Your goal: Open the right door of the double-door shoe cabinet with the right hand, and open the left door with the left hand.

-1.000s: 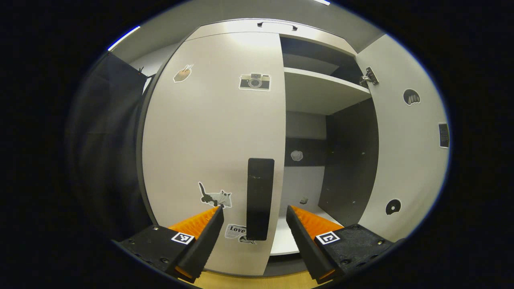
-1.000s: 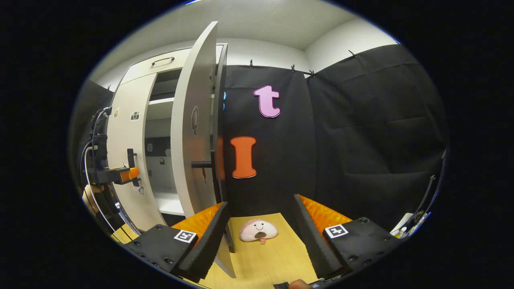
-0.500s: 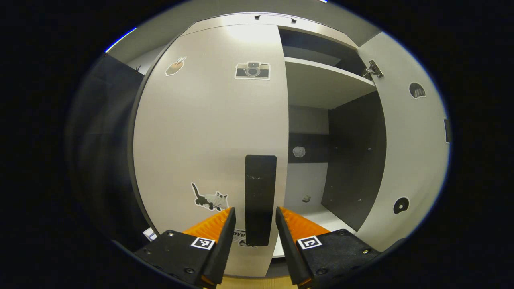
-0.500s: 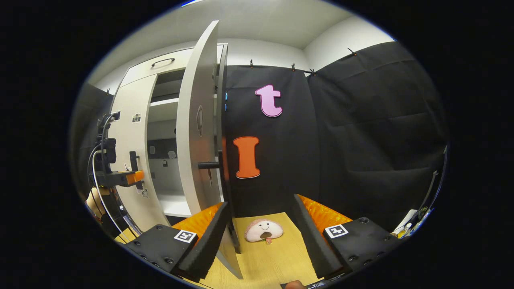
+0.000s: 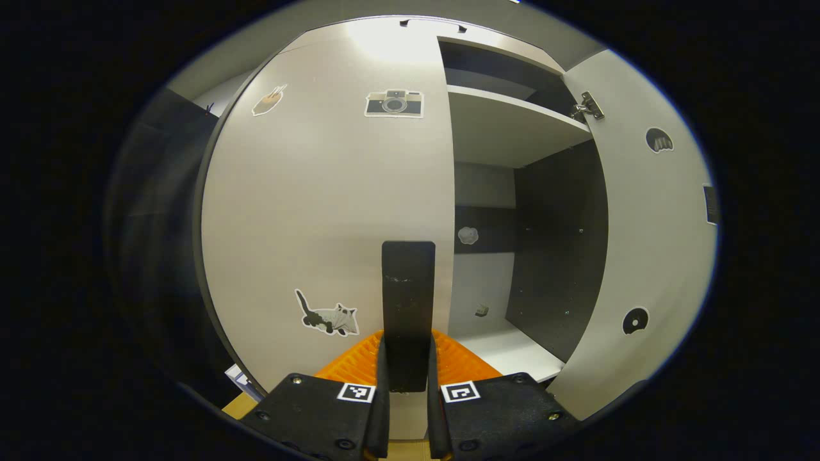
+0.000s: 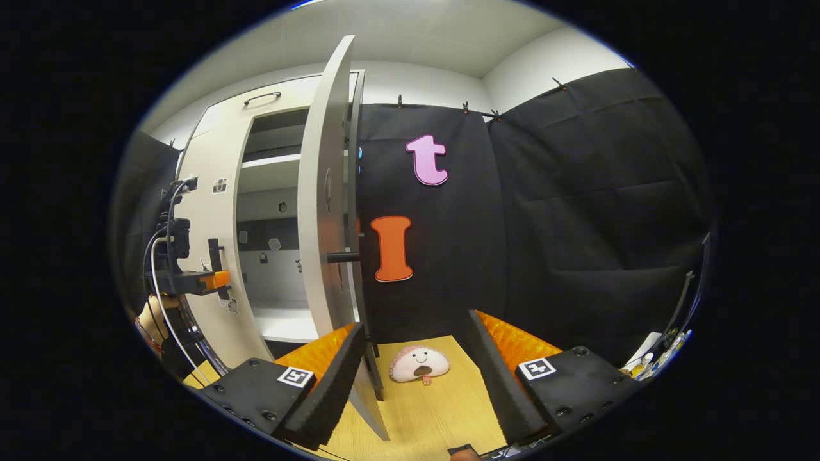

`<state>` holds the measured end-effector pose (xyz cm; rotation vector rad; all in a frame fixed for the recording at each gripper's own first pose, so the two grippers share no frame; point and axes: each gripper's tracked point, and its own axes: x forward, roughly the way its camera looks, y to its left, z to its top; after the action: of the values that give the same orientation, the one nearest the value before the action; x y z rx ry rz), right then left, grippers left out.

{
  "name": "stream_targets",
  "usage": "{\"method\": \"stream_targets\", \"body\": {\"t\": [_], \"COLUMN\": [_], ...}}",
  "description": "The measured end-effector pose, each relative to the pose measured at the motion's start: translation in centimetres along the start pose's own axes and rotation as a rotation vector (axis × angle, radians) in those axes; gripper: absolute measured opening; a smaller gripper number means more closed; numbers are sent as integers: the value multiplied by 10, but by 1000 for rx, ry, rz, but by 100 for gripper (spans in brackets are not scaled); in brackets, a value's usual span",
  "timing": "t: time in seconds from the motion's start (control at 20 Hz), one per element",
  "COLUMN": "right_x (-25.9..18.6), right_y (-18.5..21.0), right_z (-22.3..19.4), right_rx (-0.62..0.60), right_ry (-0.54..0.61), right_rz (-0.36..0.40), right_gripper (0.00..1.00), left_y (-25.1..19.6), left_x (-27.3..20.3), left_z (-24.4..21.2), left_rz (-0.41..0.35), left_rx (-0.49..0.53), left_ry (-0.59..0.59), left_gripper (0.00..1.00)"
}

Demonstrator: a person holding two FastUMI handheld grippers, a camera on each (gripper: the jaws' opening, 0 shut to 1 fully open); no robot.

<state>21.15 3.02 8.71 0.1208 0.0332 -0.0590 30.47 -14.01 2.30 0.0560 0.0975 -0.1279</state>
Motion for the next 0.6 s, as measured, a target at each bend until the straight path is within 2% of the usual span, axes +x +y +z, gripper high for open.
{"method": "stream_targets", "body": {"t": [0.05,0.1,0.15,0.2,0.25,0.3,0.35,0.5,0.55,0.6], "right_x": [0,0,0,-1,-2,-3,-6,-17,-20,-21], "right_y": [1,1,1,2,4,7,9,17,19,20], "right_z": [0,0,1,2,3,4,4,3,2,2], "right_rx": [-6,-13,-20,-21,-21,-20,-23,-34,-41,-48], "right_ry": [-1,-1,-2,-5,-8,-13,-18,-28,-30,-31], "right_rz": [-1,-3,-3,-4,1,6,6,16,15,13], "right_gripper": [94,100,94,94,100,94,100,100,94,100], "left_y": [0,0,1,1,1,2,3,5,5,6], "left_x": [1,1,1,0,-1,-3,-4,-8,-9,-10], "left_z": [0,0,0,1,1,0,0,-1,-1,-1], "left_rz": [-9,-18,-27,-36,-47,-54,-62,-76,-80,-84], "left_rx": [3,5,-1,-15,-21,-25,-26,-31,-25,-19], "left_ry": [-4,-7,-10,-16,-16,-12,-10,-10,-16,-20], "left_gripper": [21,18,17,16,17,17,17,18,16,17]}}
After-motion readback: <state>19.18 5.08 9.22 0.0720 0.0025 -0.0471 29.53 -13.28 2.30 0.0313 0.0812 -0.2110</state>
